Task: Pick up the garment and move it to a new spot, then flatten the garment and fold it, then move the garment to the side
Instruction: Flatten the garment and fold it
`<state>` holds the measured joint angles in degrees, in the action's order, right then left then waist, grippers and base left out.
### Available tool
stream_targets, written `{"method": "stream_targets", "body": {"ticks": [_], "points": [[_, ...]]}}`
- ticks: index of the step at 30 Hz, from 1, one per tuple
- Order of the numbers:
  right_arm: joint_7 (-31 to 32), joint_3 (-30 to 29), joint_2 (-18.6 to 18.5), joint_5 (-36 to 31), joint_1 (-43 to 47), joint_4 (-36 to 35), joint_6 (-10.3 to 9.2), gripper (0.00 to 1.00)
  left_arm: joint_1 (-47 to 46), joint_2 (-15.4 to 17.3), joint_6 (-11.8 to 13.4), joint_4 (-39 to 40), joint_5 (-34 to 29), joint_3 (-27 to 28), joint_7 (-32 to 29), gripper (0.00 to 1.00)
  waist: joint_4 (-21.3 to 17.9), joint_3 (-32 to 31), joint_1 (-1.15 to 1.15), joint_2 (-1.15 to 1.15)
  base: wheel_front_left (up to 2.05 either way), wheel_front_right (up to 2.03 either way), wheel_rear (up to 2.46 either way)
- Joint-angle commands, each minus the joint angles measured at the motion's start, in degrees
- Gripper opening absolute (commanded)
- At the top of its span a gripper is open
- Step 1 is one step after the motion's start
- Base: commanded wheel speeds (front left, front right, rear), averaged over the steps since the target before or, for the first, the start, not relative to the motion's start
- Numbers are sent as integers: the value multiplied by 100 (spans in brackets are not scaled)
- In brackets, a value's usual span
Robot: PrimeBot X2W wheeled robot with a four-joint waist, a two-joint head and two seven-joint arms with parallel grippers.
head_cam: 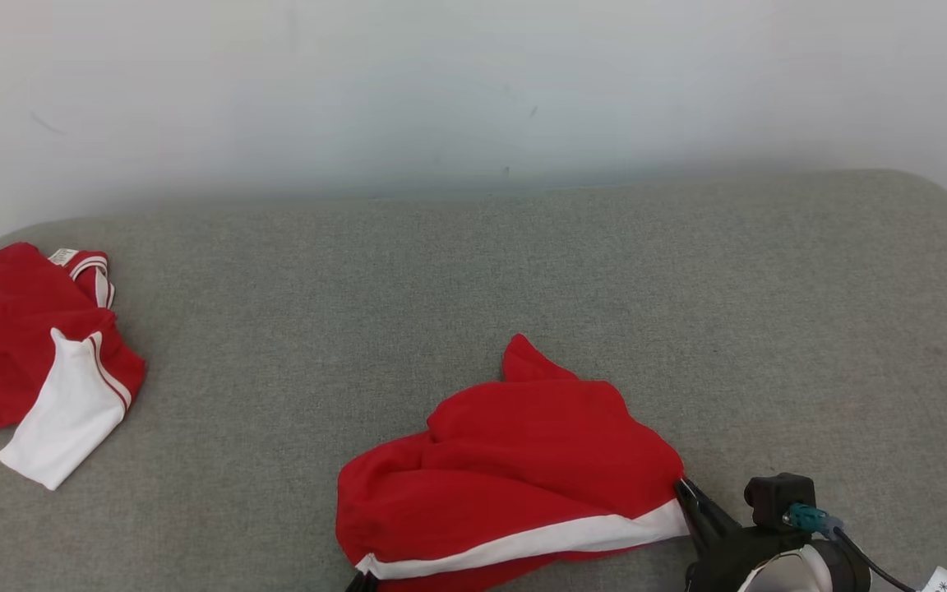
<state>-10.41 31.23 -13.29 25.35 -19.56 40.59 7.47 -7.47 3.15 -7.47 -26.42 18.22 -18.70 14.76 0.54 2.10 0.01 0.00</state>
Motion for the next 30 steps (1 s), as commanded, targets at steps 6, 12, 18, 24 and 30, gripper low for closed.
{"method": "stream_targets", "body": {"ticks": [6, 12, 18, 24, 30], "points": [[-305, 107, -91, 286, -61, -64, 4, 0, 122, 116, 3, 233, -92, 121, 43, 0, 12, -81, -1, 0, 0, 0, 0], [-438, 30, -224, 682, 100, -718, 4, 0, 274, 272, 6, 775, -209, 295, 43, 0, -7, -154, -1, 0, 0, 0, 0], [-472, 7, -289, 1137, 95, -1493, 5, 0, 40, 555, 17, 1235, -354, 373, 34, 0, -70, -168, -1, 0, 0, 0, 0], [-393, 239, -351, 1314, -467, -1761, 5, 0, -702, 970, 7, 1489, -444, 197, -308, 0, -182, -3, -1, 0, 0, 0, 0], [-250, 503, -220, 1679, -1601, -1641, 5, 0, -1908, 1580, 5, 1509, -198, -214, -724, 0, -379, 447, -1, 0, 0, 0, 0]]}}
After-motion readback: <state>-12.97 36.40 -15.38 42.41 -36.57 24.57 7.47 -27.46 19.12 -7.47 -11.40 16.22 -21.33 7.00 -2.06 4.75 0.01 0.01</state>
